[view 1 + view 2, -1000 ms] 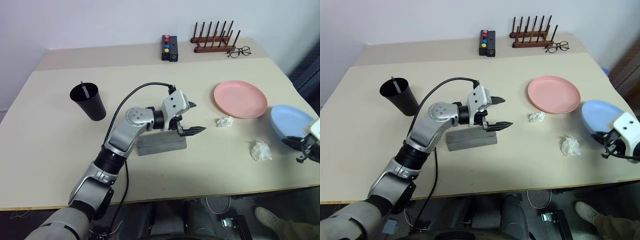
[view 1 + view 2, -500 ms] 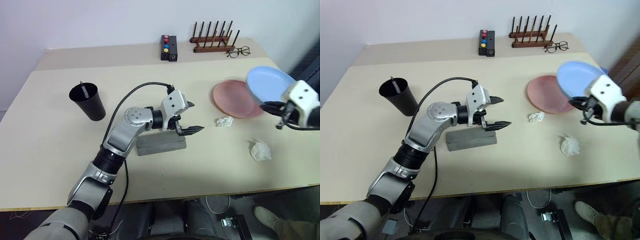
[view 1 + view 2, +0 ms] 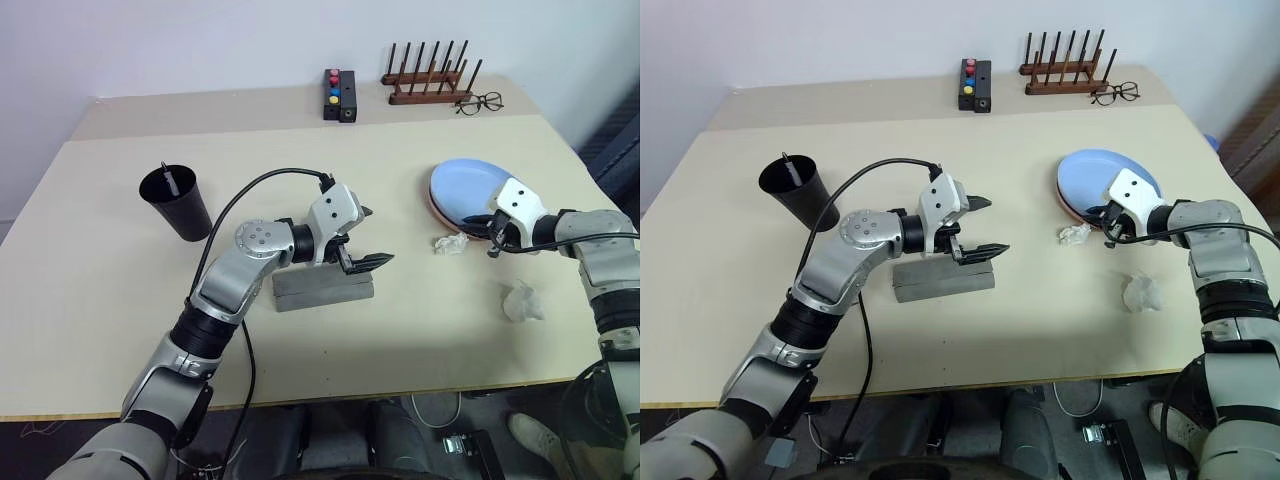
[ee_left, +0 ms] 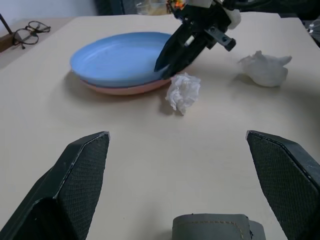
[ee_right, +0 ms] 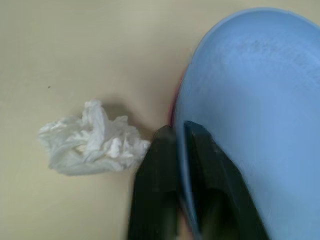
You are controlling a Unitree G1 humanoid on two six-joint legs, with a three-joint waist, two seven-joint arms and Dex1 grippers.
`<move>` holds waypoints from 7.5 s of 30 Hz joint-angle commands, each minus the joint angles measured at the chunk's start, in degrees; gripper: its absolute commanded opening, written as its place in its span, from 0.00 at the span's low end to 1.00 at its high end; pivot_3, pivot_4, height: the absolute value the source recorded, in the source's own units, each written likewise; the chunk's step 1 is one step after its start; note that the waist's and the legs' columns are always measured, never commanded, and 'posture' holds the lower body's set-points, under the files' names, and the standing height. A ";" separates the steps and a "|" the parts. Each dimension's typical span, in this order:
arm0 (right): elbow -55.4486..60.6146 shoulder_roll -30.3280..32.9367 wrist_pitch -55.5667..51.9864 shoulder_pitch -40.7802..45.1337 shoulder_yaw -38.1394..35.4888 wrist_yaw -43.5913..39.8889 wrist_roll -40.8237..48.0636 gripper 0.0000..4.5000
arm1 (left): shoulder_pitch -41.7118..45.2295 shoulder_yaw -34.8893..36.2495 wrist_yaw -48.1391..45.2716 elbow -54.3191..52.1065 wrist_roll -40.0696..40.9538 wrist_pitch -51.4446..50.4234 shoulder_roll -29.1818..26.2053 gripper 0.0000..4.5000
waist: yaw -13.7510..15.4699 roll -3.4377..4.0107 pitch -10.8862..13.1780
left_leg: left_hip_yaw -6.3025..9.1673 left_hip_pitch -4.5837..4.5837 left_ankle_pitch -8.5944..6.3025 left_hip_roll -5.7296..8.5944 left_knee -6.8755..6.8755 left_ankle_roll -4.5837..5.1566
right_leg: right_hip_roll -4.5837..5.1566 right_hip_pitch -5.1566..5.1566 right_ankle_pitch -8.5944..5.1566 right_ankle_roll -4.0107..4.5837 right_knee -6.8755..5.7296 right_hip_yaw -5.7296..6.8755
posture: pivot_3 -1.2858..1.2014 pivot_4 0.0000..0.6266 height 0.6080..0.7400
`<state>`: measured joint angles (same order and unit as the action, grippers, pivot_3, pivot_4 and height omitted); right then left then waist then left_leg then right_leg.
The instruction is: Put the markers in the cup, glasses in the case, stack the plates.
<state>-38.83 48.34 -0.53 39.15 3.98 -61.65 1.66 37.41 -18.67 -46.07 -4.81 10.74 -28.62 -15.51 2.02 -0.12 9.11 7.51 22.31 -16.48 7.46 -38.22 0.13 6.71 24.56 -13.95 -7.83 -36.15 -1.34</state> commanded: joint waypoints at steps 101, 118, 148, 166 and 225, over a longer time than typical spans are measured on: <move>40.57 3.07 -32.86 -23.99 -16.34 -2.47 25.11 0.99 | 1.74 -1.95 -10.68 3.06 -0.87 5.97 -3.17 1.00 | -1.36 0.06 0.00 | 0.05 0.05 -0.02 0.01 0.01 0.03 | 0.05 0.02 0.00 0.00 0.00 0.03 | 0.52 0.24 1.00; 17.67 -6.13 -20.79 -12.06 -6.61 -0.96 16.09 0.94 | -0.38 0.17 -9.21 -3.87 0.05 1.66 -6.82 1.00 | -1.36 0.06 -0.01 | 0.05 0.05 -0.01 0.01 0.01 0.02 | 0.04 0.03 0.00 0.00 0.00 0.03 | 0.52 0.24 1.00; -11.18 -2.94 -2.62 9.26 -10.68 6.16 7.90 0.24 | 0.80 0.96 -7.41 -3.01 1.34 0.98 -5.03 1.00 | -1.59 0.06 0.00 | 0.01 0.05 -0.01 0.01 0.07 0.02 | 0.04 0.06 0.00 0.00 0.02 0.03 | 0.52 0.24 1.00; 0.61 -4.11 -2.94 5.97 -14.98 2.97 13.53 0.98 | -3.69 6.91 0.27 -5.78 3.47 1.70 -3.93 1.00 | -1.76 0.08 0.01 | 0.03 0.06 -0.01 0.00 0.09 0.01 | 0.04 0.10 0.00 0.00 0.01 0.01 | 0.52 0.24 1.00; 64.65 3.45 -39.63 -50.95 -35.90 9.87 32.81 0.98 | -64.72 40.97 0.17 -37.31 22.81 10.11 -19.13 1.00 | 0.32 0.06 0.01 | -0.01 -0.12 -0.33 -0.09 0.10 0.51 | 0.10 -0.24 -0.12 0.22 0.19 0.00 | 0.52 0.24 1.00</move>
<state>23.85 52.08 -40.05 -12.36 -30.57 -52.15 33.13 -27.50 20.95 -46.02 -40.56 32.32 -18.69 -33.95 2.34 -0.07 9.12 7.50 22.19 -16.82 7.36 -38.12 0.64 6.81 24.32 -14.07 -7.61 -35.96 -1.34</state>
